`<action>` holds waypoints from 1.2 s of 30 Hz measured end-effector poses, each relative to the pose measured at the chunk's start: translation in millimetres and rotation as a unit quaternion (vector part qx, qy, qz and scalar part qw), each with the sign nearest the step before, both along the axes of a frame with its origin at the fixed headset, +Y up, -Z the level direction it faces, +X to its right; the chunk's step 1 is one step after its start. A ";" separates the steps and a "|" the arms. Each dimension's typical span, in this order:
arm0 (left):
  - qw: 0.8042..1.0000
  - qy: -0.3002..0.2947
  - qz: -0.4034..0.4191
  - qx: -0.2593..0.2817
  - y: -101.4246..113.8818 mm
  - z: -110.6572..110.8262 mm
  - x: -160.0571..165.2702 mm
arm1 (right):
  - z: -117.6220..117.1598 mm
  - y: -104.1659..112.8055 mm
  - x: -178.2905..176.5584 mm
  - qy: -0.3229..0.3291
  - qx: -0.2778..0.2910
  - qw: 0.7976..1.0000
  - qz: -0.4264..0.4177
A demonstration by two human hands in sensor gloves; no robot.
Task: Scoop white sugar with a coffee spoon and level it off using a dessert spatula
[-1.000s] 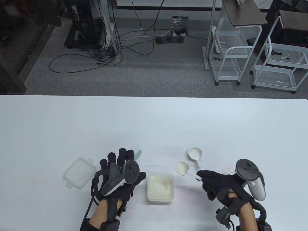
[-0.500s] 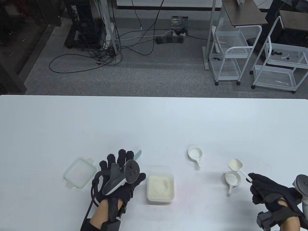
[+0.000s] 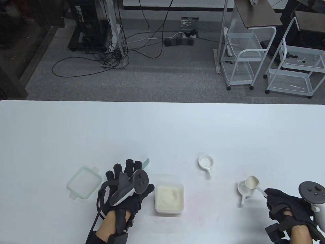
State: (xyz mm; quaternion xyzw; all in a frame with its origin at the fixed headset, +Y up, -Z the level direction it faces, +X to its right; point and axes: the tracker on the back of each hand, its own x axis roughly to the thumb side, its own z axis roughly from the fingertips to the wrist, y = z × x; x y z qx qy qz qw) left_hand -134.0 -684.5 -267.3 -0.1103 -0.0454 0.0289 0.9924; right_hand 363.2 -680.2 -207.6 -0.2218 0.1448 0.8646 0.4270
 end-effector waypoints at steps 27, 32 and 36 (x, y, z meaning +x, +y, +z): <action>1.000 0.006 -0.012 -0.028 -2.5 0.2 1.4 | -5.2 2.3 -13.1 0.000 -0.023 0.997 0.077; 0.999 0.006 -0.013 -0.030 -2.6 -0.1 1.5 | -5.5 1.6 -13.5 0.004 -0.025 0.997 0.079; 0.999 0.006 -0.011 -0.031 -3.2 0.1 1.2 | -6.7 1.2 -15.5 0.009 -0.032 0.996 0.083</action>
